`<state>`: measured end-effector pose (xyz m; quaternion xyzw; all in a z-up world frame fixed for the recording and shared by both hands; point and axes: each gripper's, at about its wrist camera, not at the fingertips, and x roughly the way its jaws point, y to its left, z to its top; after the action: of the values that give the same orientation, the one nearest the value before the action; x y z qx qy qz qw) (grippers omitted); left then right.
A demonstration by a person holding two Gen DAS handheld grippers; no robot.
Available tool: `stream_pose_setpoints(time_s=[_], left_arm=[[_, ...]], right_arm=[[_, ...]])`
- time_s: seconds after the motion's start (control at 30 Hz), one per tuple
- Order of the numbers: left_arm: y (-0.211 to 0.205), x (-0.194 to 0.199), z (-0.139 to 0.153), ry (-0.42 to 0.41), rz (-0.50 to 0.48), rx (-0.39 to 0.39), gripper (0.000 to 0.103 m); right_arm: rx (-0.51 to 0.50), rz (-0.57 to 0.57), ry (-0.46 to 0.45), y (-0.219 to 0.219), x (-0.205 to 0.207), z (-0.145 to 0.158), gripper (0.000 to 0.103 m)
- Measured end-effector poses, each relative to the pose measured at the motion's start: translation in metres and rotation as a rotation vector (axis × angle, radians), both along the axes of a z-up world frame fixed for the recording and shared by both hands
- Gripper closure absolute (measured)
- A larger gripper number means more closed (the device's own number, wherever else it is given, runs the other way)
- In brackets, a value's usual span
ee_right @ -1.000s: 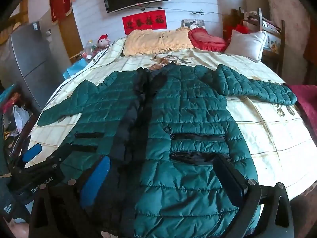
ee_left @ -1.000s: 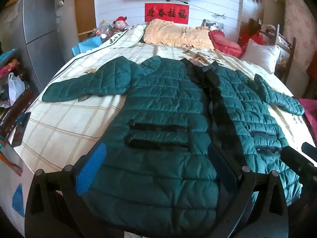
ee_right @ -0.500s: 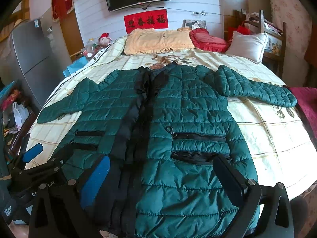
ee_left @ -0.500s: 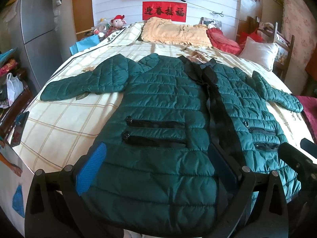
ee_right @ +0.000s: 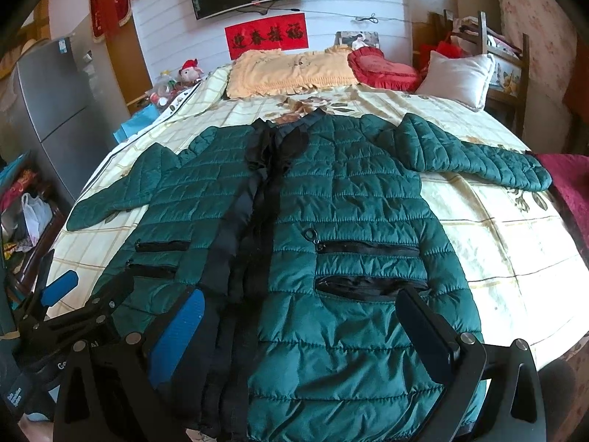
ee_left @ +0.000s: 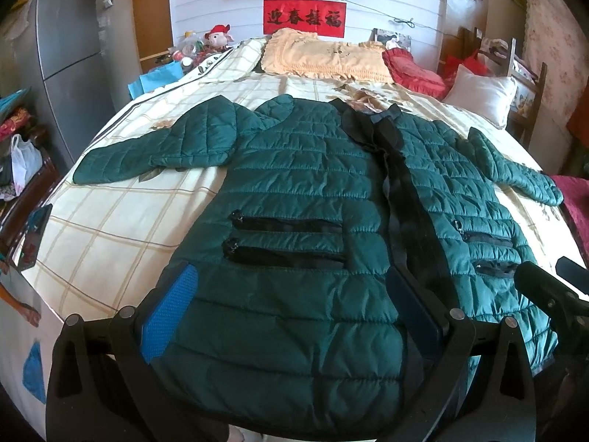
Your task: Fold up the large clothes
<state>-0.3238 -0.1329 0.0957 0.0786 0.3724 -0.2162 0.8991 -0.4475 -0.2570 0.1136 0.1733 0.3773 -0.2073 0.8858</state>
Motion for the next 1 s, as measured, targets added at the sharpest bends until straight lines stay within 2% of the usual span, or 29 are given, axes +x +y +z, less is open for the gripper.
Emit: stream_pose_setpoints(time_s=[1.0], left_arm=[[-0.0018,-0.001,-0.0037,0.012,-0.002,0.004,0.001]], right_arm=[[0.008,0.012,-0.021,0.0007,0.0054,-0.0098,0.0]])
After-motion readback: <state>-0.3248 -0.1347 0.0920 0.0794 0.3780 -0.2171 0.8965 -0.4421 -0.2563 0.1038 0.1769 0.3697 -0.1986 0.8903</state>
